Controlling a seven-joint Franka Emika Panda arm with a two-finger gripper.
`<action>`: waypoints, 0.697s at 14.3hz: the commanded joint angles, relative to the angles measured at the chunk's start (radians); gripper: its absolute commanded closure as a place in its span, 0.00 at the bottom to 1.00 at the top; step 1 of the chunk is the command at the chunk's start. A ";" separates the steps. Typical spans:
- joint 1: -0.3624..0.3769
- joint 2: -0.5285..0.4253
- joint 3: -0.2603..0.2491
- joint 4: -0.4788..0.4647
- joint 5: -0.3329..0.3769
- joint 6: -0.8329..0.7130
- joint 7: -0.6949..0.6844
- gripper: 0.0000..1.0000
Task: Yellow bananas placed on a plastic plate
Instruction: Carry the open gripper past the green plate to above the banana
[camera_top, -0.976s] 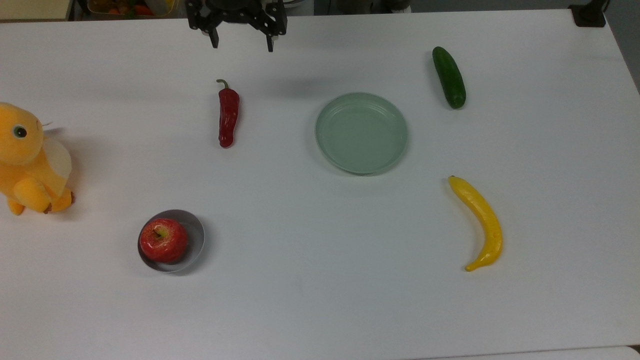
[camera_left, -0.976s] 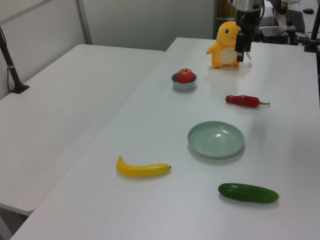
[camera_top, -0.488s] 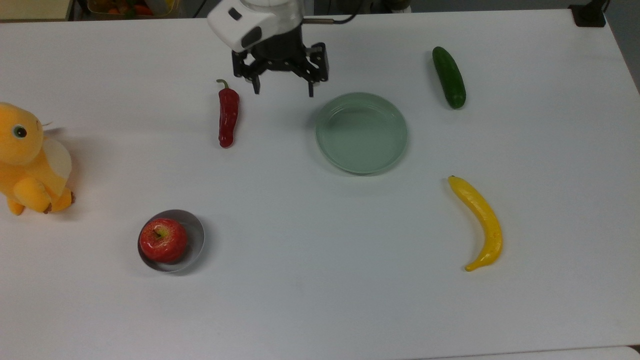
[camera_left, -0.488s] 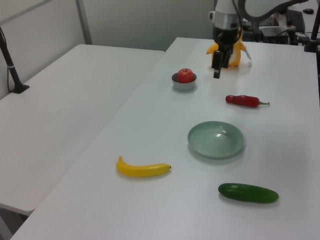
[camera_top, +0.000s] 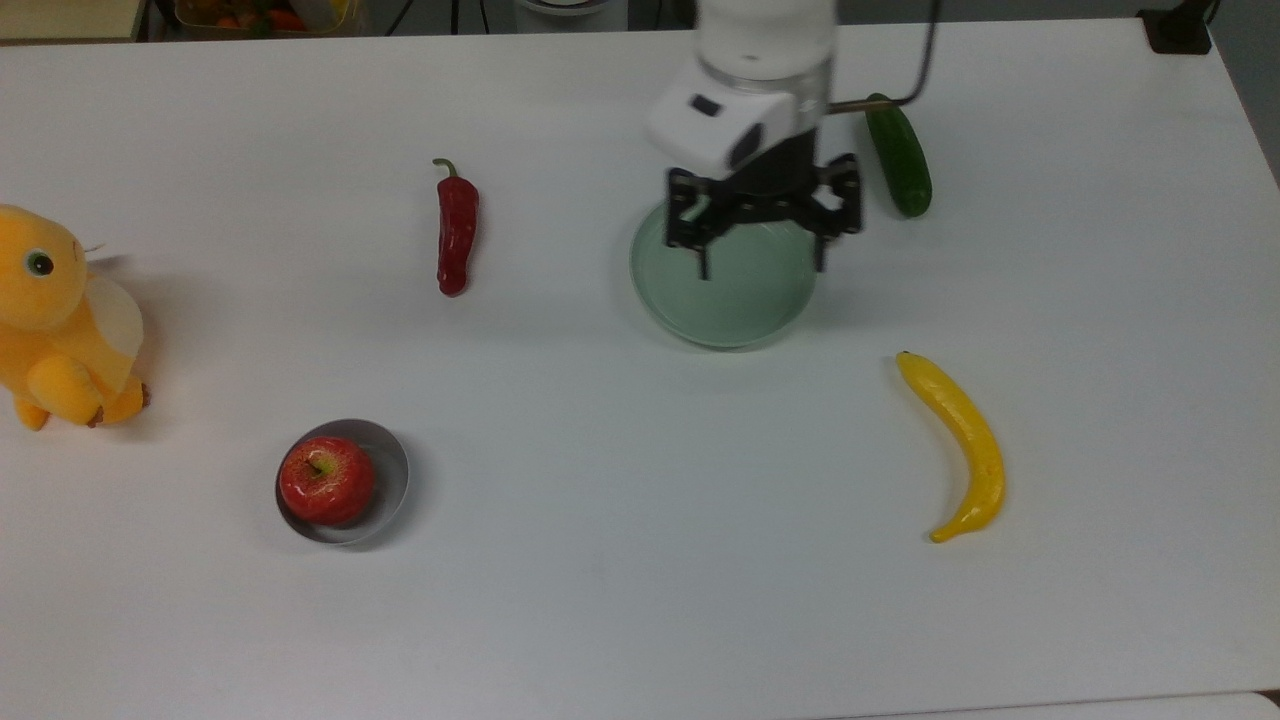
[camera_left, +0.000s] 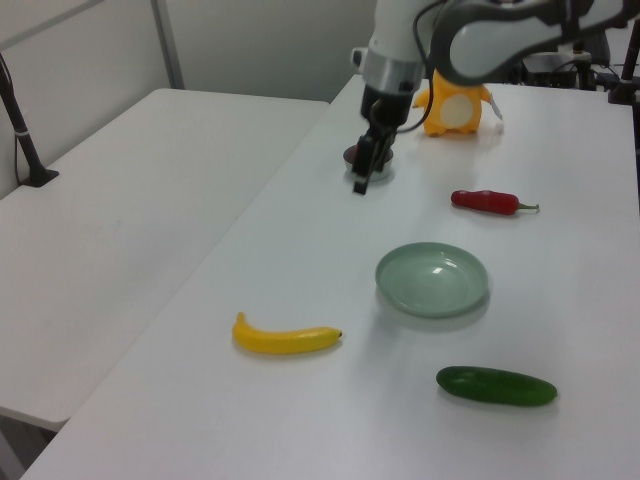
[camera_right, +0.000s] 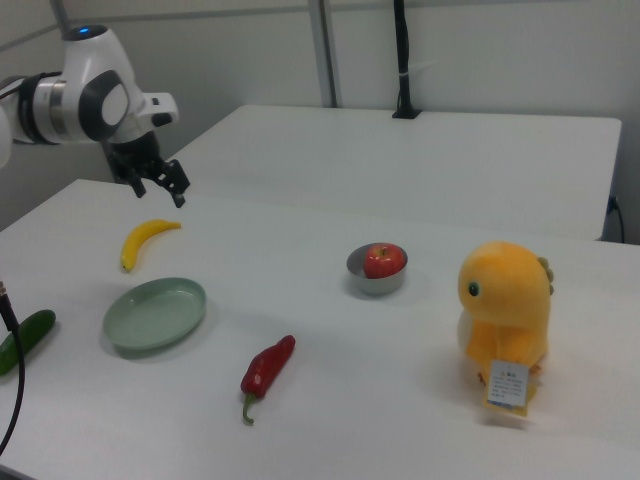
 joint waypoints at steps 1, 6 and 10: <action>0.118 0.060 -0.011 0.038 -0.034 0.104 0.111 0.00; 0.229 0.206 -0.022 0.143 -0.149 0.169 0.207 0.00; 0.258 0.344 -0.024 0.227 -0.248 0.224 0.276 0.00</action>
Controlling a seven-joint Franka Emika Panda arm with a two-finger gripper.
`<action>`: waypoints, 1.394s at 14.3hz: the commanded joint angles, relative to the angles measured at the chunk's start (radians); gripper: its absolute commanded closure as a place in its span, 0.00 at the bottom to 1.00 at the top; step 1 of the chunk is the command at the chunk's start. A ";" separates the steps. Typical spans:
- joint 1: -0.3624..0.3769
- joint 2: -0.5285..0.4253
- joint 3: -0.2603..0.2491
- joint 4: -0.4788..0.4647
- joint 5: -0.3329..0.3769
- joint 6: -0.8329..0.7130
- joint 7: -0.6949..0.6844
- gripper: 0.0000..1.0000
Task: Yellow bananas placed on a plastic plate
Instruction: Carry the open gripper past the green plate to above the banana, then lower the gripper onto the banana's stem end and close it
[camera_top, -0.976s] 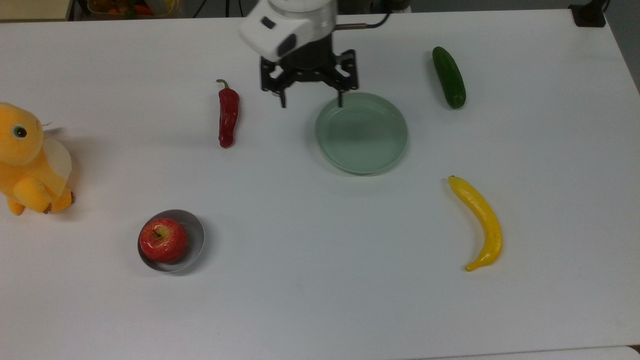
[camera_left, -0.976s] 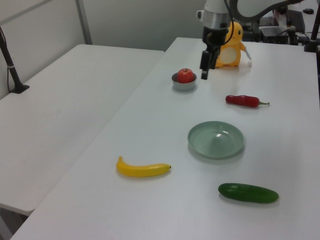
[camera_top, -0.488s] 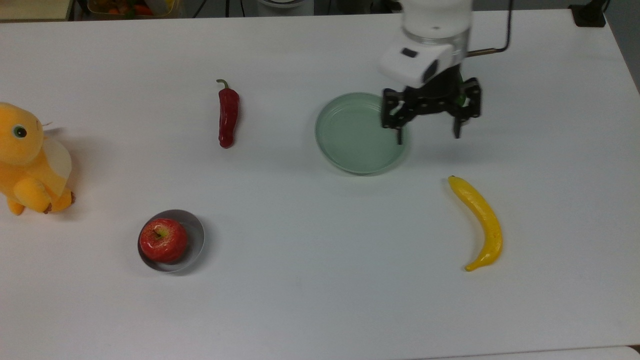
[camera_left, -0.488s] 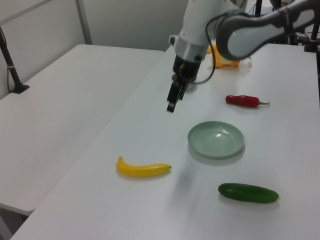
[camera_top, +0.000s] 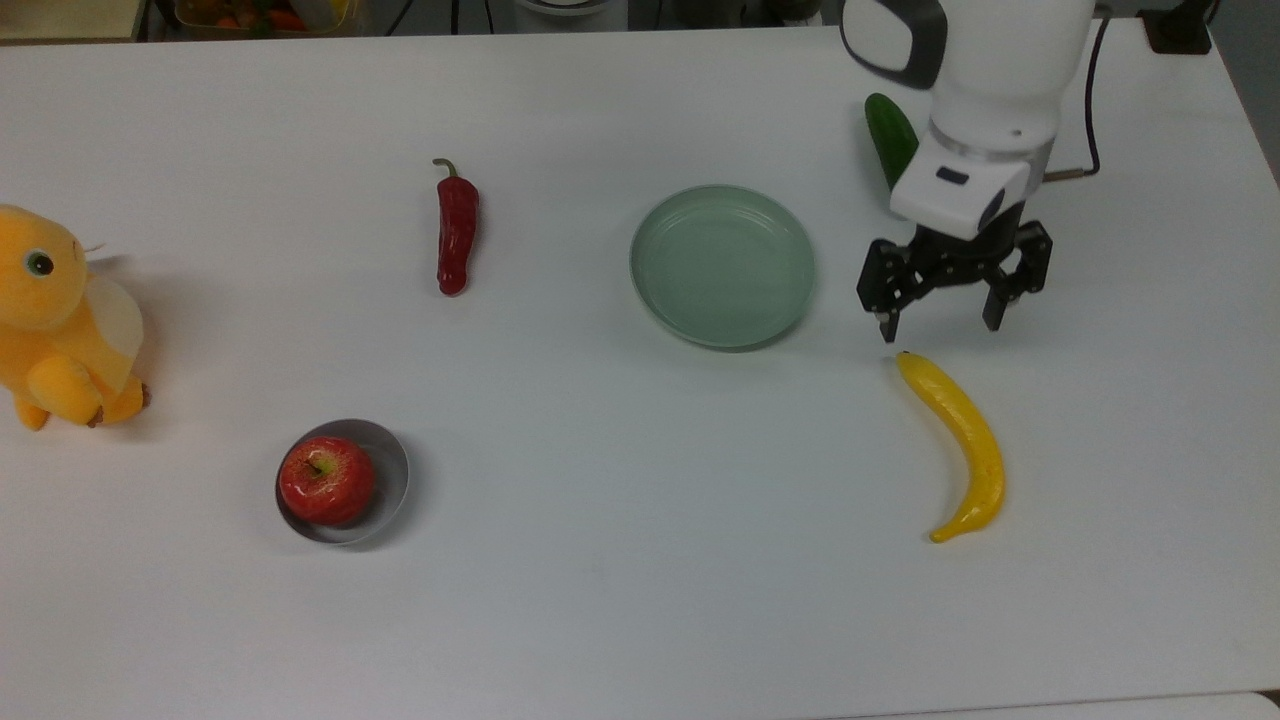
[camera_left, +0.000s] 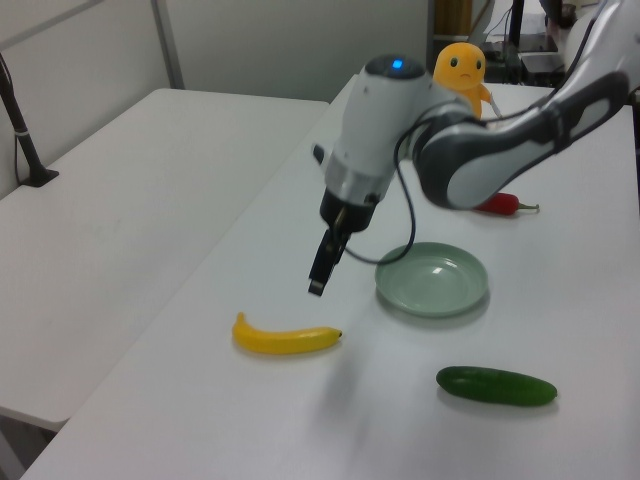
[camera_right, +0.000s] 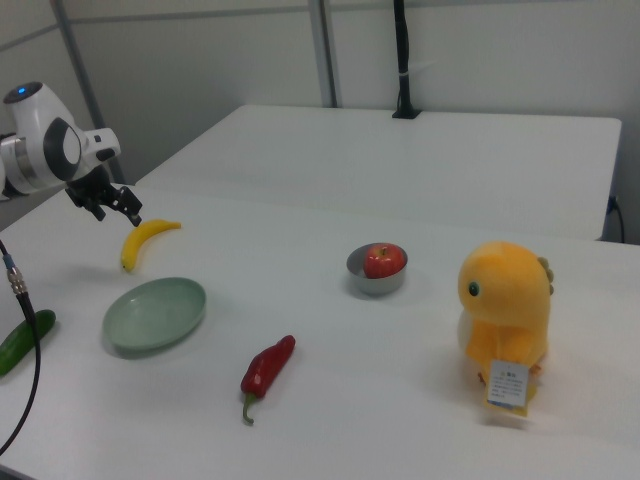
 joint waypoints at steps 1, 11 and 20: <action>0.030 0.110 -0.021 0.079 -0.065 0.062 0.058 0.00; 0.054 0.211 -0.018 0.111 -0.192 0.130 0.138 0.00; 0.057 0.227 -0.010 0.104 -0.274 0.133 0.204 1.00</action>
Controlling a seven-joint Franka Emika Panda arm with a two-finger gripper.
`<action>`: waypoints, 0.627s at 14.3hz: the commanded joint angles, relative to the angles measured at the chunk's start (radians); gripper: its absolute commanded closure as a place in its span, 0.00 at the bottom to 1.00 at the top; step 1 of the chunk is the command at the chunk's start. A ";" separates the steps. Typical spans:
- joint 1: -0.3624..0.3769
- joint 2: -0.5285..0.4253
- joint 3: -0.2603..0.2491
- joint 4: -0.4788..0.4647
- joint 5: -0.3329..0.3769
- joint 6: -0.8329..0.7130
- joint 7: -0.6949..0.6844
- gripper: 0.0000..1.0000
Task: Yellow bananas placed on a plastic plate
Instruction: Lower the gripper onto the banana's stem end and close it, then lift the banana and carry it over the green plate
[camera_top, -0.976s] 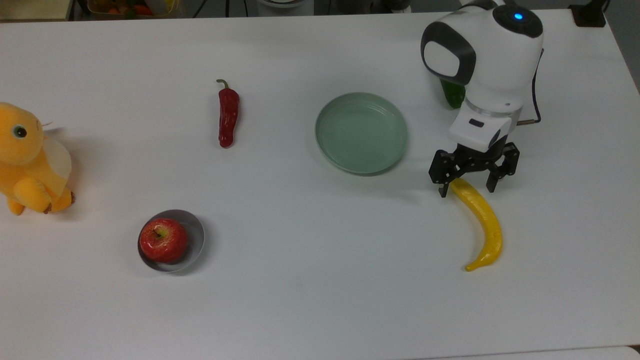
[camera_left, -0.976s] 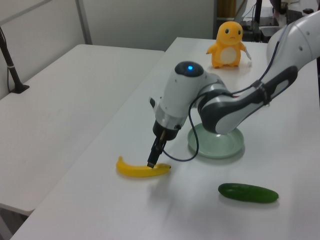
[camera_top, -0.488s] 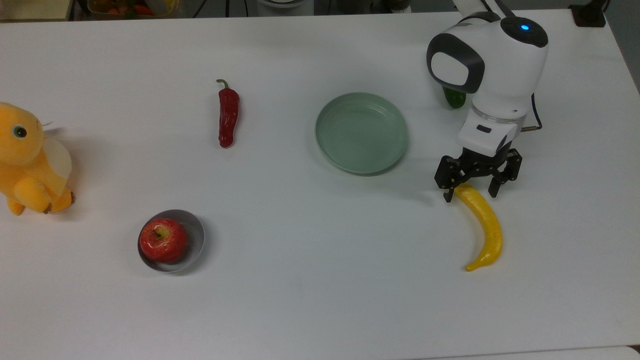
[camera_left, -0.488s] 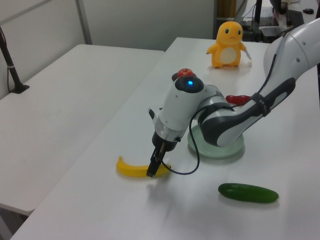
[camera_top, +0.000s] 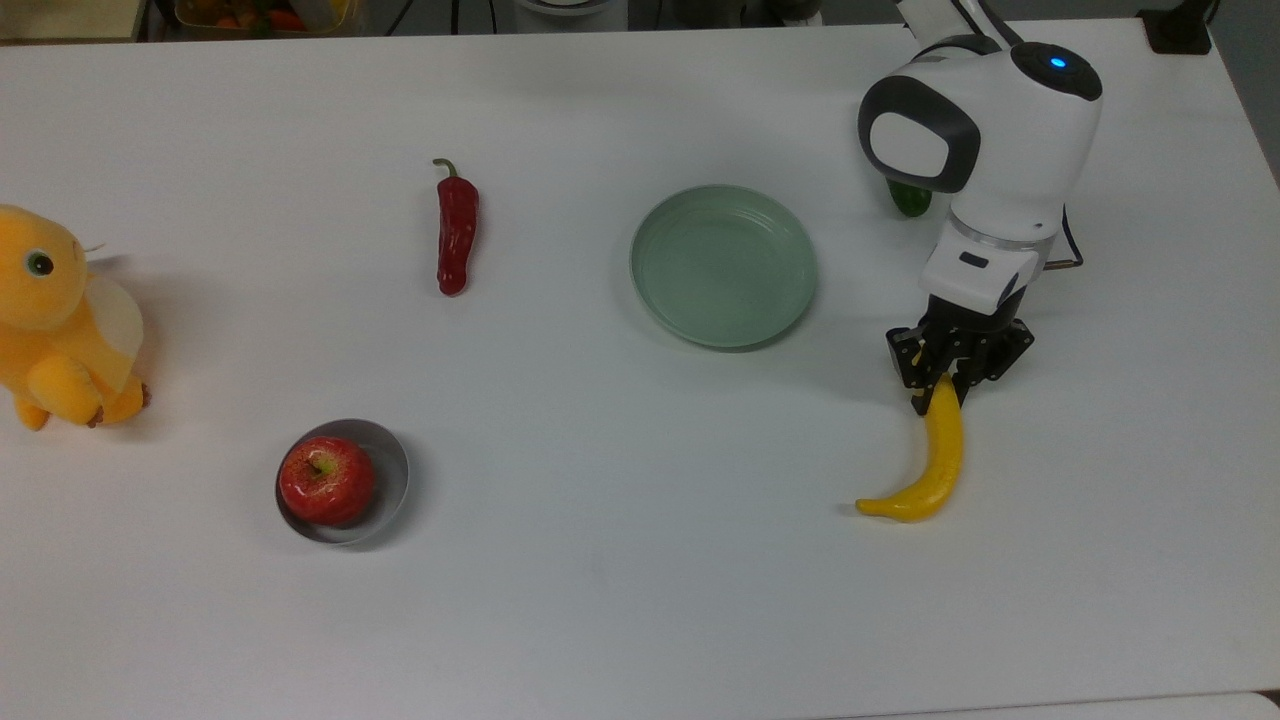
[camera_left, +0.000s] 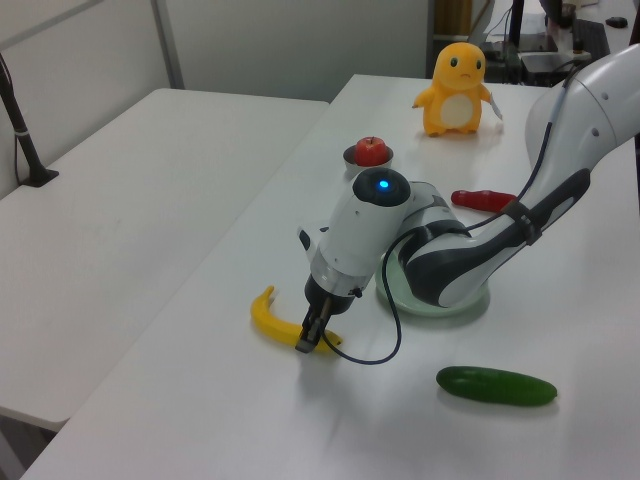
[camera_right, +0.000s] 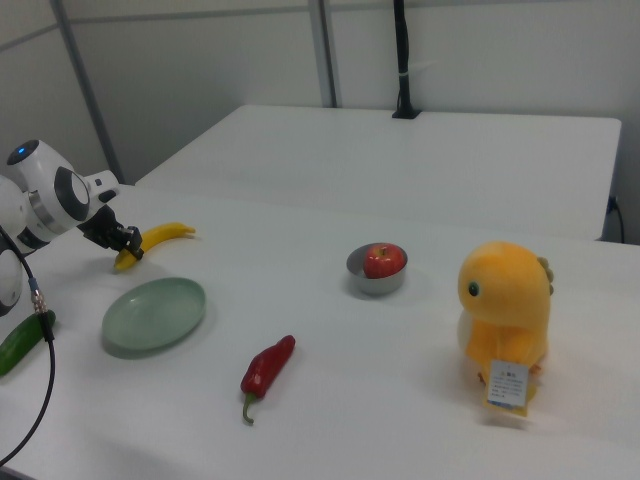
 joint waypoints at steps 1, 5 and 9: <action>0.005 0.006 -0.009 0.008 -0.025 0.013 0.030 1.00; -0.028 -0.085 -0.006 -0.063 -0.020 0.012 0.031 0.99; -0.144 -0.217 0.079 -0.185 -0.007 -0.005 0.030 1.00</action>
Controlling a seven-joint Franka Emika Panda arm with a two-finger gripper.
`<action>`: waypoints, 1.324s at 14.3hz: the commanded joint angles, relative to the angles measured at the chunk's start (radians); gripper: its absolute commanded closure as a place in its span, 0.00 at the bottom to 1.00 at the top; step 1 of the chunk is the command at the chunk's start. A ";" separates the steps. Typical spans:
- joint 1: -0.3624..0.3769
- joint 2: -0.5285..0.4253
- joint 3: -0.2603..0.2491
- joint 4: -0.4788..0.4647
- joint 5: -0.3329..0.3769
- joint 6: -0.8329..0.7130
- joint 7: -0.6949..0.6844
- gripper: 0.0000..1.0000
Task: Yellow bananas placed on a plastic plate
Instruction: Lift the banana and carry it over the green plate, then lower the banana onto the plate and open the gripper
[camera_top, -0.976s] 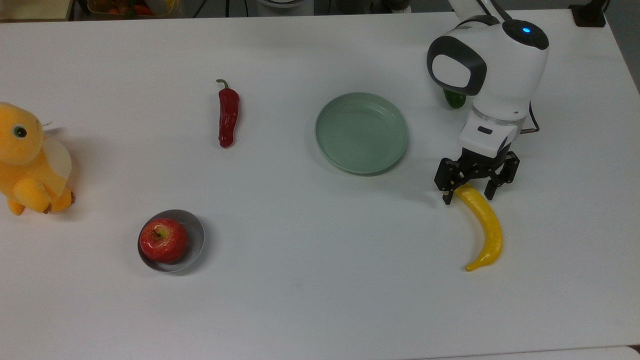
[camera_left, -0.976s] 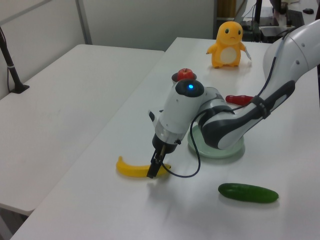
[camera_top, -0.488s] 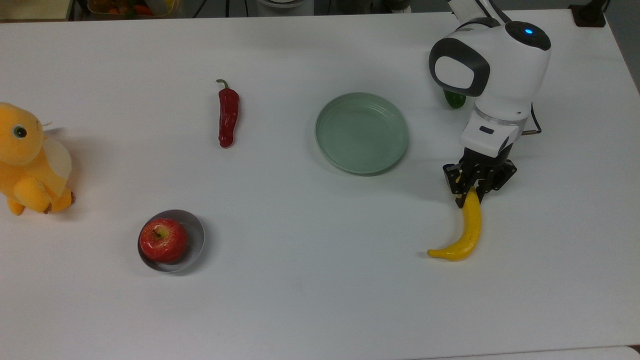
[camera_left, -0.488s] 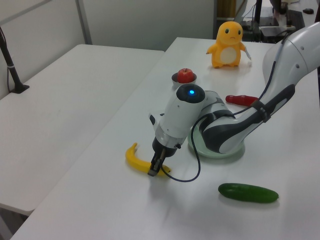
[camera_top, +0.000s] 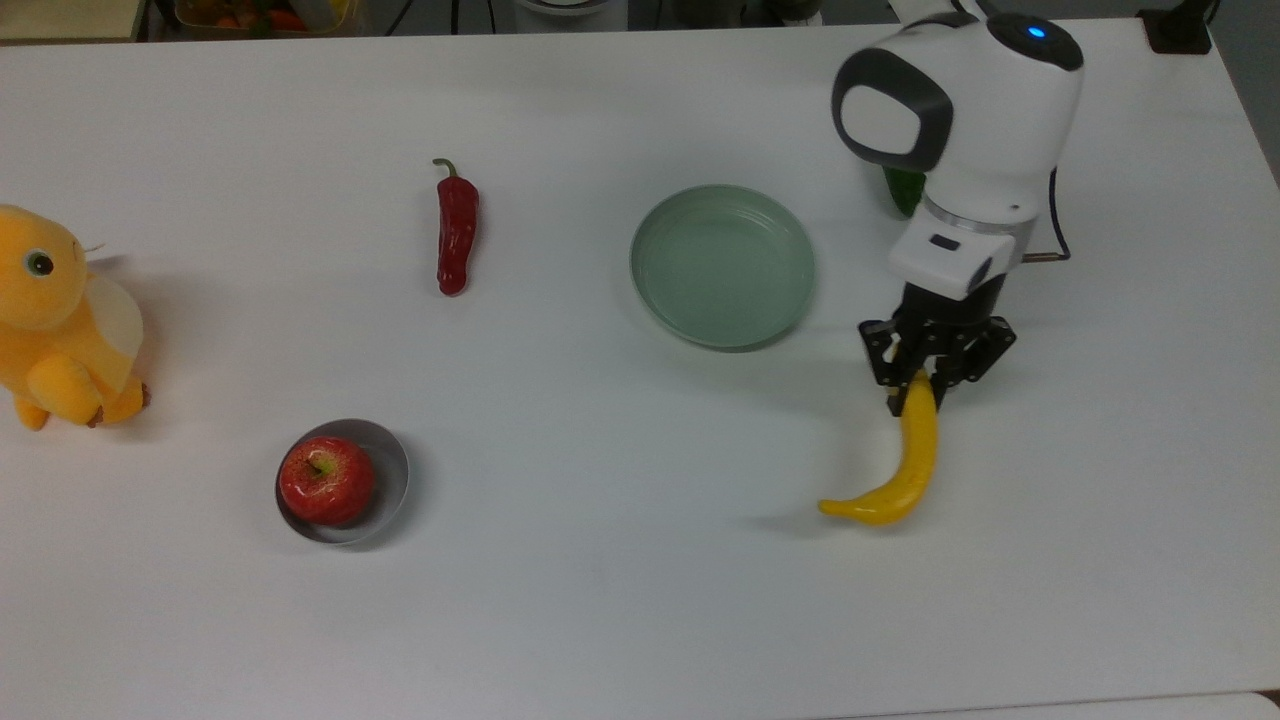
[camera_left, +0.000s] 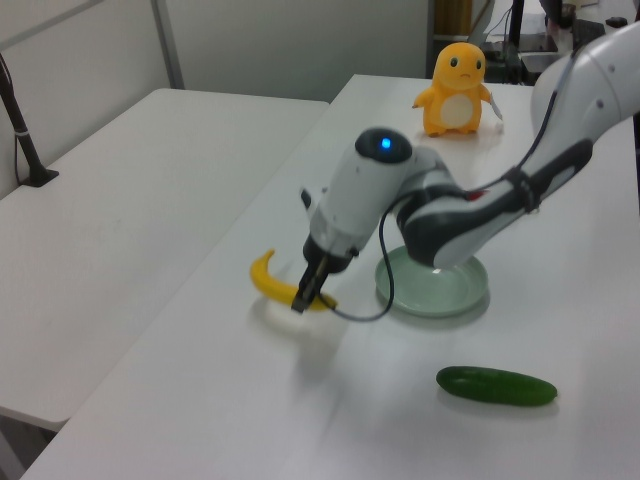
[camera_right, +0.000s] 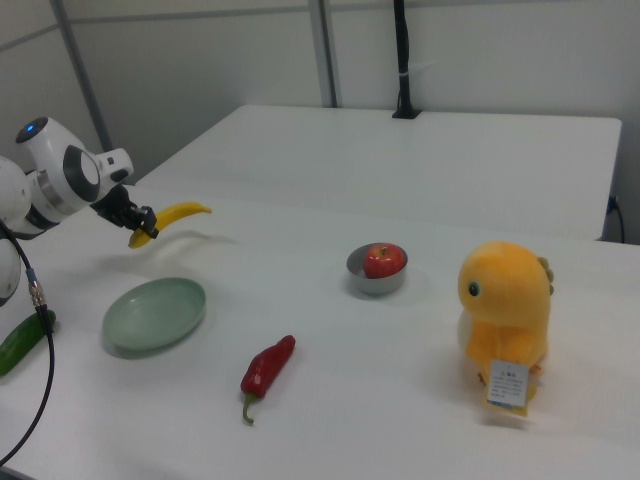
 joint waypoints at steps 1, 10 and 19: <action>-0.139 -0.162 0.128 -0.174 -0.006 -0.031 0.024 1.00; -0.181 -0.500 0.130 -0.513 0.165 -0.201 0.016 1.00; -0.193 -0.538 0.130 -0.639 0.218 -0.276 -0.016 0.08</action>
